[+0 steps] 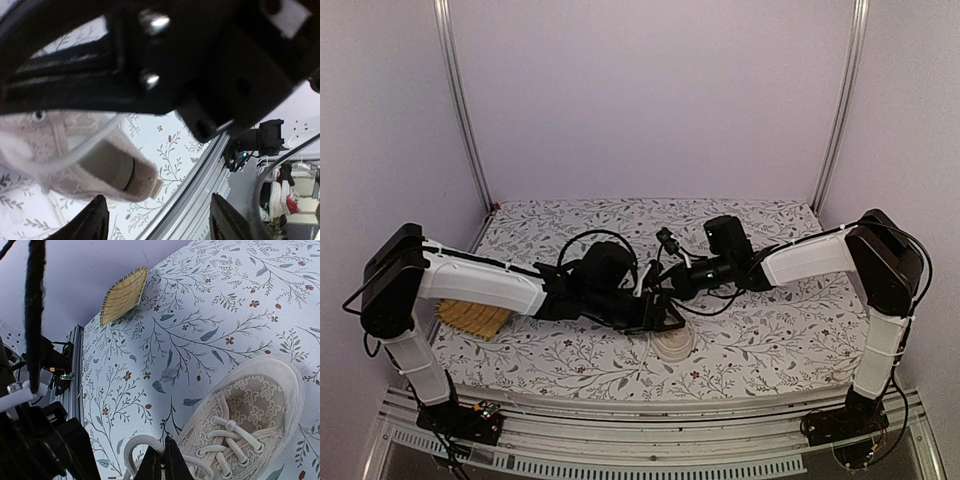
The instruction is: Tie the shoes
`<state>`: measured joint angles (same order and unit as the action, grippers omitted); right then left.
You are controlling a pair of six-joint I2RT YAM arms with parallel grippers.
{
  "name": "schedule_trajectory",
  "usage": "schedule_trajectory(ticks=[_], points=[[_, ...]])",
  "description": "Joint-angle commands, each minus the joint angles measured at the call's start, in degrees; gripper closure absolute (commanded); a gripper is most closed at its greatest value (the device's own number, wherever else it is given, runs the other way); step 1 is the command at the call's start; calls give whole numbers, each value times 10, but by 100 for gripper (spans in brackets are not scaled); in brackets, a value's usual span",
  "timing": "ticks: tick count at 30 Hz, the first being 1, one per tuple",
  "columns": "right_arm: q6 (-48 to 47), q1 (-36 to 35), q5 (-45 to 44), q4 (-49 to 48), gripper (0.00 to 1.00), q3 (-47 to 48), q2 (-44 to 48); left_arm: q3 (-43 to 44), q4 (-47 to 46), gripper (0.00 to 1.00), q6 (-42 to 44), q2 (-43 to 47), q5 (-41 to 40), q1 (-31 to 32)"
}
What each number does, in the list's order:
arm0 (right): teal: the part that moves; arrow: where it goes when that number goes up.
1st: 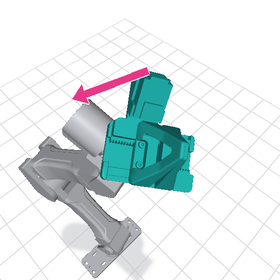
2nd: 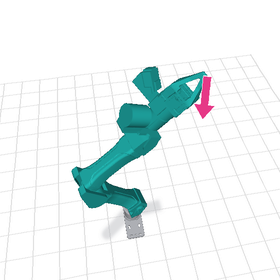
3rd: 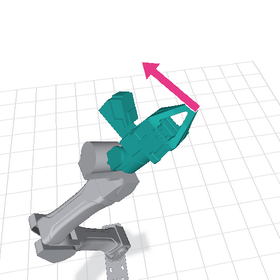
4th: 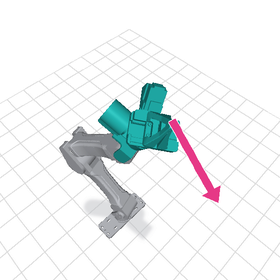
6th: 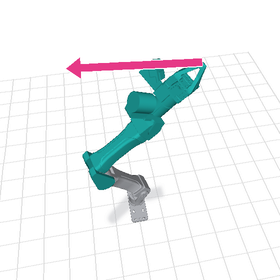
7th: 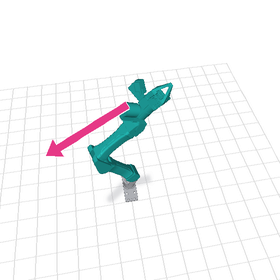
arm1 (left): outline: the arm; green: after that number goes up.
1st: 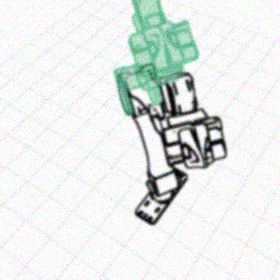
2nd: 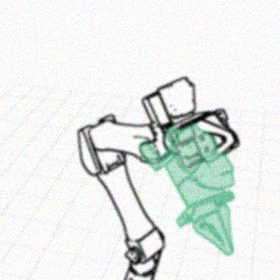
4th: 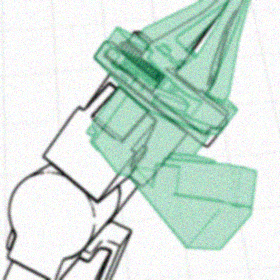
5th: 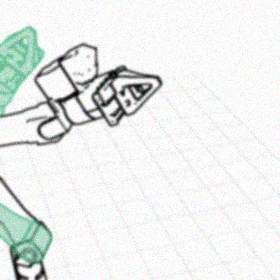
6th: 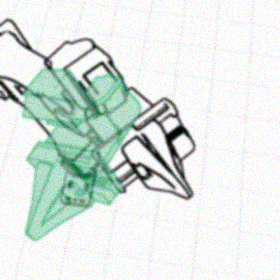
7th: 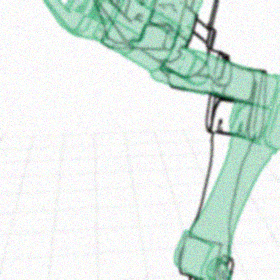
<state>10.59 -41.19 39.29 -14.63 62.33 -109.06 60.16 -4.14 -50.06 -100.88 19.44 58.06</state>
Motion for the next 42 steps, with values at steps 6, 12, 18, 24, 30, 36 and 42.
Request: schedule_trajectory(ticks=[6, 12, 18, 24, 30, 36, 42], points=[[1, 2, -9, -15, 98, -6, 3, -85, 27, 22, 48, 104, -53, -2], [2, 2, -11, -16, 98, -15, 9, -180, -99, 25, 9, 119, -55, -66], [11, 2, -14, -21, 98, -26, 14, -207, -298, 23, 14, 55, -30, -128], [16, 2, -23, -23, 98, -37, 26, -170, -357, 23, 14, -34, -9, -165], [26, 2, -25, -28, 98, -44, 34, -125, -369, 23, 26, -110, 15, -186], [32, 2, -30, -29, 98, -51, 45, -67, -397, 25, 35, -187, 59, -188], [36, 2, -42, -29, 98, -65, 53, -47, -411, 25, 39, -201, 64, -188]])
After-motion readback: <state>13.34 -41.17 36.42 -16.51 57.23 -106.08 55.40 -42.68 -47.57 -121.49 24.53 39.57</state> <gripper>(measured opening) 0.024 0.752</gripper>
